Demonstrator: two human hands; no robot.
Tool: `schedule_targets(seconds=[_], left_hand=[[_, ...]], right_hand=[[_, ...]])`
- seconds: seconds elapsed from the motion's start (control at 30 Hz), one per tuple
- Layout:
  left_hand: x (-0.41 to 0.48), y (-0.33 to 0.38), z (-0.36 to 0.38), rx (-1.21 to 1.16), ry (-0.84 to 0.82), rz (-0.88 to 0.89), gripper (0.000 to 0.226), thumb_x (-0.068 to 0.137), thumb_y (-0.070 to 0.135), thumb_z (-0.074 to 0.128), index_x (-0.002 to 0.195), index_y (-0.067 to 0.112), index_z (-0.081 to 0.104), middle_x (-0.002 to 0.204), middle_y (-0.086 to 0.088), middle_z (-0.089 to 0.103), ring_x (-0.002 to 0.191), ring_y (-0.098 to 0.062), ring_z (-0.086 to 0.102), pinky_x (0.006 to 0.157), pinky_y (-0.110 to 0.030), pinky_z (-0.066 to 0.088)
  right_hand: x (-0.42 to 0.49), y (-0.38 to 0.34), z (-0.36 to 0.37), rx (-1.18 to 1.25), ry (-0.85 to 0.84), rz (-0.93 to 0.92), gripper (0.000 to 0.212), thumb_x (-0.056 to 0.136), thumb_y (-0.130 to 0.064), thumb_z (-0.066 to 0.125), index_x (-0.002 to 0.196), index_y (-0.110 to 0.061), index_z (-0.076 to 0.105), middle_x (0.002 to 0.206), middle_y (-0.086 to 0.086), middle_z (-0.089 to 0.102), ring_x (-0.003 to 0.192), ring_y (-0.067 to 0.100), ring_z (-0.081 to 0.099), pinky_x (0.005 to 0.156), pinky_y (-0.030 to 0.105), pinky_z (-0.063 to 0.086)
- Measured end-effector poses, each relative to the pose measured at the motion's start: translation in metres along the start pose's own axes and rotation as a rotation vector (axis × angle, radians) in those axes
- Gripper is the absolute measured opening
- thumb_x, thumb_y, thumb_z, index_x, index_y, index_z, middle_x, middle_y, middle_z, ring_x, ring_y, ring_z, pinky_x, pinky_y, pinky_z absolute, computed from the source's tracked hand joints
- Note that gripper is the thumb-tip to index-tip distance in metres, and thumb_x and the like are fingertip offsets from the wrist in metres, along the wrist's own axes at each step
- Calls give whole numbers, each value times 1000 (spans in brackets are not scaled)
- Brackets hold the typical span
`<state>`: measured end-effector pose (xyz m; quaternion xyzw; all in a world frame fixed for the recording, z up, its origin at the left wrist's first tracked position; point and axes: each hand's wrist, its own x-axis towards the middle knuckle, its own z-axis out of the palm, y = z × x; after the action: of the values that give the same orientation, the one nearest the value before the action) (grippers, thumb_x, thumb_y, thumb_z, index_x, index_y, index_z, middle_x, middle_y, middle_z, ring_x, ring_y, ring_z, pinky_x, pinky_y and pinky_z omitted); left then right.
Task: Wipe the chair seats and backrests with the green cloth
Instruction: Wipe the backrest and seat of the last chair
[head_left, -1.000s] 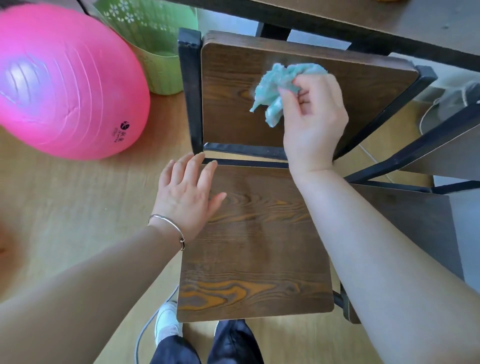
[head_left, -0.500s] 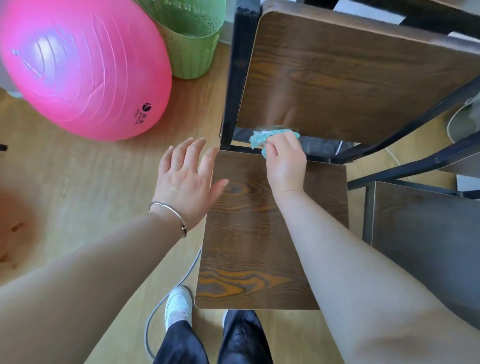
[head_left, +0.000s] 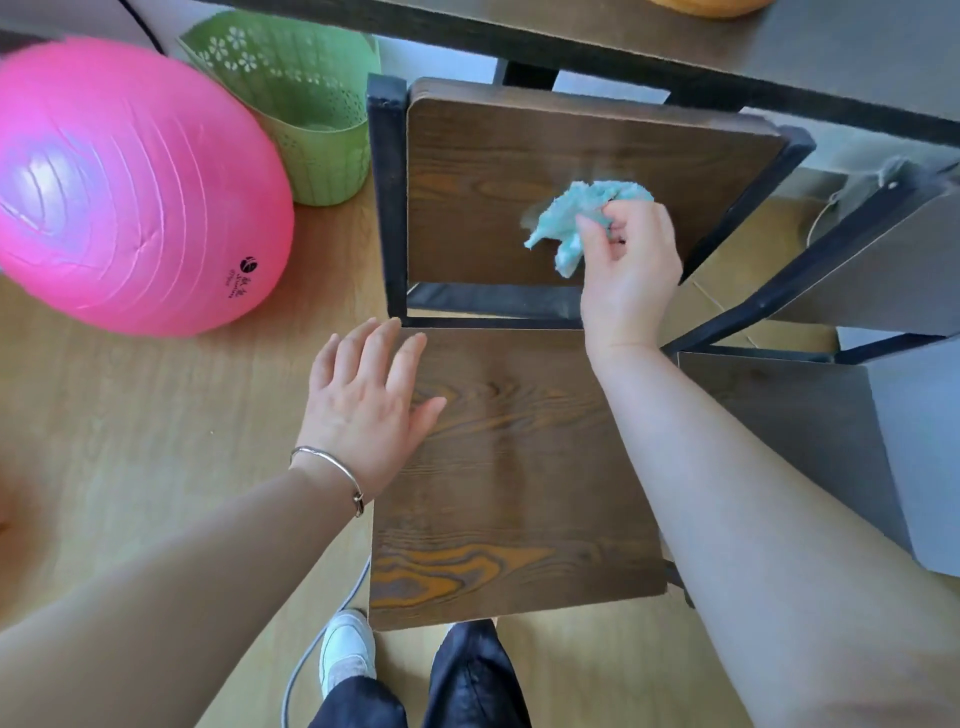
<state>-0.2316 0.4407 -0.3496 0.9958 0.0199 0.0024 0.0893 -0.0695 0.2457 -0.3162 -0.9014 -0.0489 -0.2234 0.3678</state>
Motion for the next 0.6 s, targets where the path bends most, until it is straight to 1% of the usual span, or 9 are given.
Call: schedule_targets(seconds=[0.07,0.17,0.23,0.3,0.4,0.47,0.53,0.6], left_hand=[[5,11,-3,-7,14,26,61,89,52,43,134,10,49,139,-15,48,132,-37,40,107,-54,30],[13,28,-2,-19,19,64,63,89,52,41,134,10,50,138,-15,49,131,-37,41,108,-55,30],[18,37,1,-20,18,83,62,89,52,41,134,10,50,138,-14,49,131,-37,41,108,-54,30],[21,46,7,-19,9,102,63,90,53,41,134,10,50,139,-14,48,131,-37,41,108,-54,30],[25,55,17,-14,-6,113,62,90,53,41,134,11,49,140,-14,48,132,-36,41,109,-55,31],[27,59,24,-12,-14,114,60,92,52,43,134,10,49,140,-14,48,132,-37,41,108,-55,31],[30,62,30,-9,-23,109,58,92,50,49,134,10,49,140,-15,48,133,-37,41,108,-57,32],[32,64,34,0,-36,104,59,91,50,50,135,10,49,140,-16,47,133,-37,40,108,-57,32]], right_hand=[[20,4,-21,-23,40,0,23,93,-35,62,98,-13,63,102,-2,62,89,3,58,70,4,46],[42,17,-44,-72,53,-9,30,93,-45,59,98,-16,63,102,-4,63,89,3,60,68,5,47],[49,29,-52,-97,57,-9,31,92,-46,59,95,-15,63,98,-4,62,86,2,58,65,5,44],[50,43,-54,-93,61,-9,29,92,-42,61,89,-13,62,92,-3,61,79,2,54,62,5,41],[40,70,-44,-85,63,58,28,91,-37,64,80,-12,58,82,-2,60,72,7,54,59,12,42],[25,90,-33,-79,39,135,28,90,-37,66,79,-12,58,79,-1,61,72,11,57,61,22,48],[8,107,-21,-60,-7,207,27,90,-37,66,80,-14,58,80,-1,62,75,12,59,65,30,53],[-3,115,-12,-58,-53,266,24,91,-39,65,83,-17,59,85,-2,64,80,12,62,66,30,56]])
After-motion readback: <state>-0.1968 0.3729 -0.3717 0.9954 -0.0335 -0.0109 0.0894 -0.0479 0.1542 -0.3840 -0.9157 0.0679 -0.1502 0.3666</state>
